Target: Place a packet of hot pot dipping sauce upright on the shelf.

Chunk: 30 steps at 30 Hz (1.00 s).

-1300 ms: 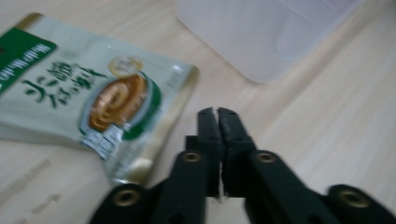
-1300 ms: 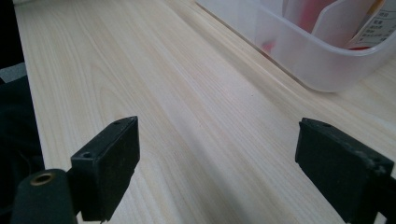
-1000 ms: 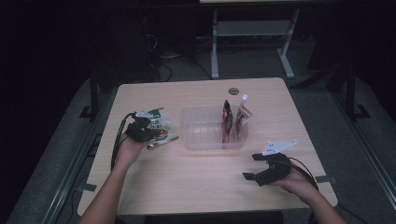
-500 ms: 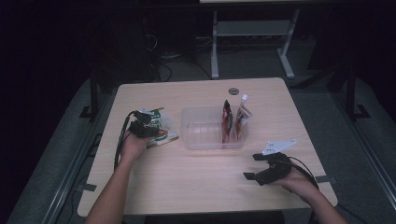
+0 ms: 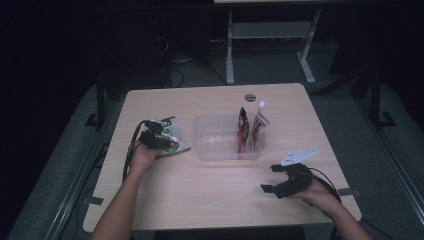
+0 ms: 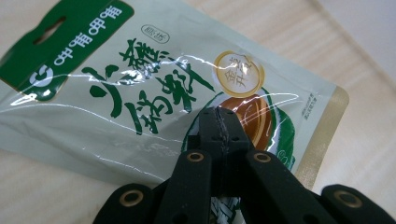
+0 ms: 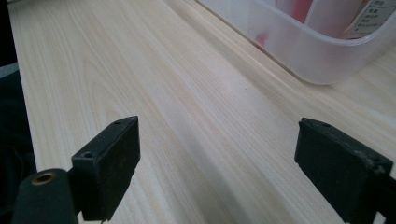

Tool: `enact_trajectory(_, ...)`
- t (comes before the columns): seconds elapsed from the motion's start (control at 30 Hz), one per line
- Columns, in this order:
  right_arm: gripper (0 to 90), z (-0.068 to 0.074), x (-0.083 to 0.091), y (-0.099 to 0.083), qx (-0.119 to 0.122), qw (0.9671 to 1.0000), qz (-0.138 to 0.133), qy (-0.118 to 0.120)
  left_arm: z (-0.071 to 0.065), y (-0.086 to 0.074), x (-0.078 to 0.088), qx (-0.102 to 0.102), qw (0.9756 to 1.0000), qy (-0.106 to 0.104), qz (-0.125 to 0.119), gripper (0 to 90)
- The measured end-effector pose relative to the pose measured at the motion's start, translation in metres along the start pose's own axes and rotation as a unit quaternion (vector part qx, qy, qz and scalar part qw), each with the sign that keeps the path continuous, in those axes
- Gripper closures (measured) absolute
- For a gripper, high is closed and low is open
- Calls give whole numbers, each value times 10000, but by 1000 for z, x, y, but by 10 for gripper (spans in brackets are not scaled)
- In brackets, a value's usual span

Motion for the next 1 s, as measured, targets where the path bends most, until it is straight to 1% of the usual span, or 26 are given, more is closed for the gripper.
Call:
enact_trajectory(0.03,136,0,0,0,-1,10000,-2,-1,-1,-2,3,30,10000,-46,64,900)
enact_trajectory(0.13,136,0,0,0,-3,10000,-11,2,-1,-9,11,-12,9996,-160,245,900)
enact_trajectory(0.17,136,0,0,0,-5,10000,-13,3,-2,-11,14,12,9994,-203,279,900)
enact_trajectory(0.23,136,0,0,0,-13,10000,-13,2,-3,-17,19,103,9992,-274,258,900)
enact_trajectory(0.3,136,0,0,0,-15,10000,-10,1,-4,-23,27,123,9988,-347,321,900)
enact_trajectory(0.33,136,0,0,0,-15,10000,-4,0,-4,-26,30,87,9989,-340,324,900)
enact_trajectory(0.43,136,1,0,0,-22,10000,-7,-2,-7,-35,40,101,9985,-418,348,900)
enact_trajectory(0.53,136,1,0,0,-25,10000,-5,-6,-11,-44,50,45,9982,-467,382,900)
enact_trajectory(0.57,136,1,0,0,-23,10000,-7,-5,-13,-48,53,62,9982,-475,374,900)
enact_trajectory(0.73,136,0,0,0,-32,10000,-18,-24,-23,-68,76,-37,9973,-571,466,900)
enact_trajectory(0.8,136,0,0,0,-40,10000,-19,-22,-30,-76,85,-74,9969,-606,499,900)
enact_trajectory(0.87,136,1,0,0,-35,10000,-9,-18,-38,-85,94,-60,9963,-679,527,900)
enact_trajectory(0.9,136,1,0,0,-32,10000,-7,-23,-39,-88,97,-79,9962,-693,525,900)
enact_trajectory(1.0,136,1,0,1,-40,10000,-12,-28,-45,-94,104,-53,9958,-768,498,900)
Point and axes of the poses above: each handheld gripper's, and its own axes: x roughly backward along the jaws, y roughly out of its top, z roughly to its left, the point moved 9 cm from there along -x, roughly forward along the jaws, and after that the axes turned 14 degrees about -z, right-handed, at the moved point
